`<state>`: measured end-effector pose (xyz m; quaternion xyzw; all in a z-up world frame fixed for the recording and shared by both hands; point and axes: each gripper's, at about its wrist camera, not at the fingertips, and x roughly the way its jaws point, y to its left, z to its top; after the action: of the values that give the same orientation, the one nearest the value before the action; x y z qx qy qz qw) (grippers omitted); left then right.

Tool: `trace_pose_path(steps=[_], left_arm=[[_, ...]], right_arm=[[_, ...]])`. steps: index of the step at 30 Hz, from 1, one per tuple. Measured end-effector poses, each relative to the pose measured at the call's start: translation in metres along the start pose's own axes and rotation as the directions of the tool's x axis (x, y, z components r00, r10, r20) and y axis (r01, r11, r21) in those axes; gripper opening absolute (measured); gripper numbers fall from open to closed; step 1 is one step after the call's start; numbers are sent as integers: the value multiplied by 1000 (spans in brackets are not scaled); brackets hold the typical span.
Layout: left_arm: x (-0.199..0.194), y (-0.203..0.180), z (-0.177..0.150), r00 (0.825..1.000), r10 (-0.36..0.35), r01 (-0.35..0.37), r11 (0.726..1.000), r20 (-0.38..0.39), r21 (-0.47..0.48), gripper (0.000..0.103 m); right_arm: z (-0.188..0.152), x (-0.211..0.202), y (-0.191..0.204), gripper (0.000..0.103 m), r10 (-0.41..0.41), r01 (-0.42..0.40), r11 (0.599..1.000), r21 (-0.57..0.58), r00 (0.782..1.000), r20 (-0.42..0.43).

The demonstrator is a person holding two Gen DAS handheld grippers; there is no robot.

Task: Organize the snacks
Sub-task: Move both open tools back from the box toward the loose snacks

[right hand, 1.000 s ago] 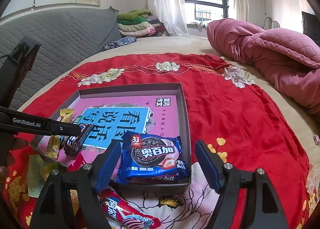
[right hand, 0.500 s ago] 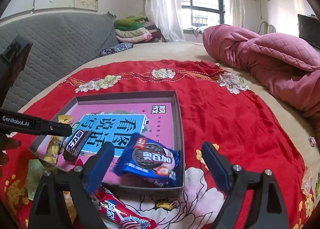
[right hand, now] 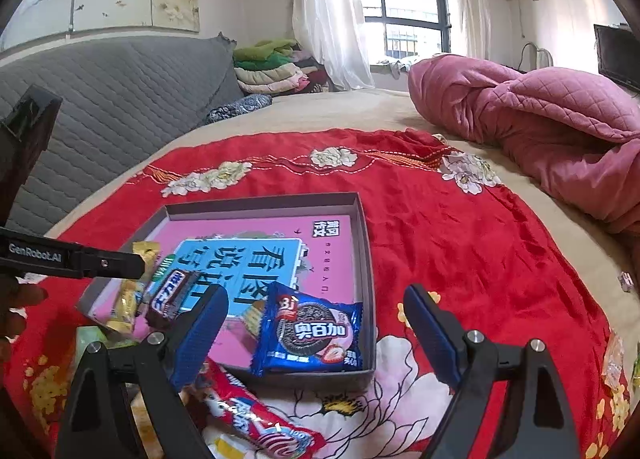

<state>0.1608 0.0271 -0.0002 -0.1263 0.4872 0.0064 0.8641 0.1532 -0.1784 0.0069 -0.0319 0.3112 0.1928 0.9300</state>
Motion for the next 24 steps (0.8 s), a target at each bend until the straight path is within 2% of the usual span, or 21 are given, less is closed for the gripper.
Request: trace_pose_path(steps=[17,24], left_arm=[[-31,7,-17,1000,14,-14,1000,25,4,54],[-44,20,-26,999,25,-24,1000,25,-7,54]], right_arm=[[10,-41,15,91,46,-47,998,39,999,26],[13,-54,20,91,20,-21,999,48,1000,20]])
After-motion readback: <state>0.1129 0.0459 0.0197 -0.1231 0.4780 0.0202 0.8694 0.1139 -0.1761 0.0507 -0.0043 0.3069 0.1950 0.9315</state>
